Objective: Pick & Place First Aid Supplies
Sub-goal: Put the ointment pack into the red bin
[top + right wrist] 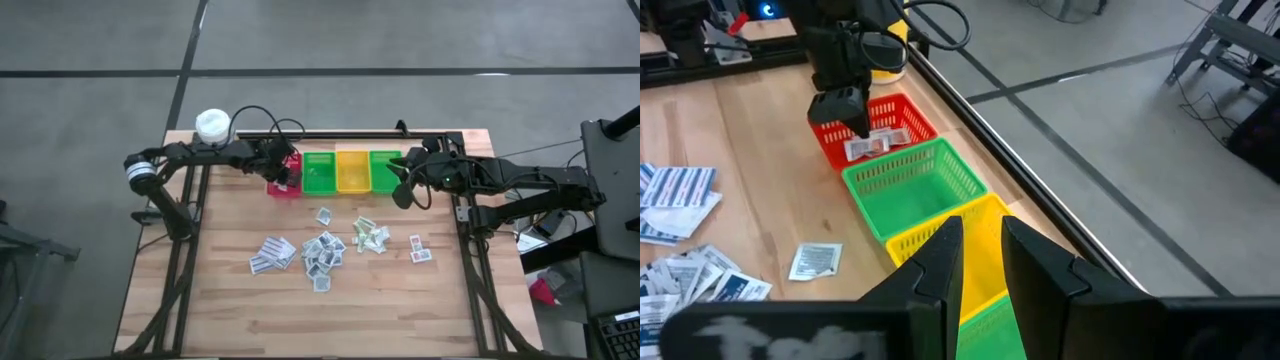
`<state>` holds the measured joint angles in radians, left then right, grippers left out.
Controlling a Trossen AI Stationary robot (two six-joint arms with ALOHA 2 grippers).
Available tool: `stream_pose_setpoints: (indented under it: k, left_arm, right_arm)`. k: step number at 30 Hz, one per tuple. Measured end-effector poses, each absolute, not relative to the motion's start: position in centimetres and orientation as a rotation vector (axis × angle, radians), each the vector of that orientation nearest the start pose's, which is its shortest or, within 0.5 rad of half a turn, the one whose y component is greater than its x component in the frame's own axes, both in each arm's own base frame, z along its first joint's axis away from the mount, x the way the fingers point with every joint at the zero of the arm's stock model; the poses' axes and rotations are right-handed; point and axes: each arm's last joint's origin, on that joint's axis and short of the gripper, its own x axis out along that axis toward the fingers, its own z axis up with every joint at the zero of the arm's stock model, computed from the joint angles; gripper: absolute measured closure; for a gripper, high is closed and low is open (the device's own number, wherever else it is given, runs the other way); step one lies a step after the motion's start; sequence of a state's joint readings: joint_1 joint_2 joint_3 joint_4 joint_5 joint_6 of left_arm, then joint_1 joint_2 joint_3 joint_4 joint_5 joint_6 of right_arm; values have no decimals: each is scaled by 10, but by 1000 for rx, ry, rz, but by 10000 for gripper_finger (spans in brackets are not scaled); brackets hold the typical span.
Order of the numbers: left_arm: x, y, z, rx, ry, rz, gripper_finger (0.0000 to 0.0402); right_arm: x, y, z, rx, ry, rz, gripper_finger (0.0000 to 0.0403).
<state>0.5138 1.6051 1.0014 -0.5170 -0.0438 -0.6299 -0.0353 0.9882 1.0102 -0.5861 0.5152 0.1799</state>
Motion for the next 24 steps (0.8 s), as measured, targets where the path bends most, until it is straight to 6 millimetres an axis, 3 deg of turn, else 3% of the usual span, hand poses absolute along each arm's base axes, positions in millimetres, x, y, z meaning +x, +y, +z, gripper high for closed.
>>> stream_pose_setpoints:
  k: [5, 9, 13, 16, 20, 24]
  left_arm:
    - [271, 156, 211, -793, 869, 797, 290]
    - [273, 154, 252, -751, 784, 692, 290]
    - [269, 140, 297, -605, 664, 600, 291]
    - [263, 127, 319, -475, 577, 527, 291]
    - [257, 109, 331, -335, 469, 436, 291]
    - [255, 96, 327, -264, 358, 367, 291]
  right_arm:
    - [195, -21, 338, 29, 521, -583, 335]
    - [193, -20, 333, 33, 585, -539, 335]
    - [188, -16, 324, 58, 708, -425, 335]
    - [181, -14, 317, 67, 822, -370, 335]
    - [172, -12, 310, 118, 941, -317, 335]
    - [164, -10, 304, 207, 1046, -308, 335]
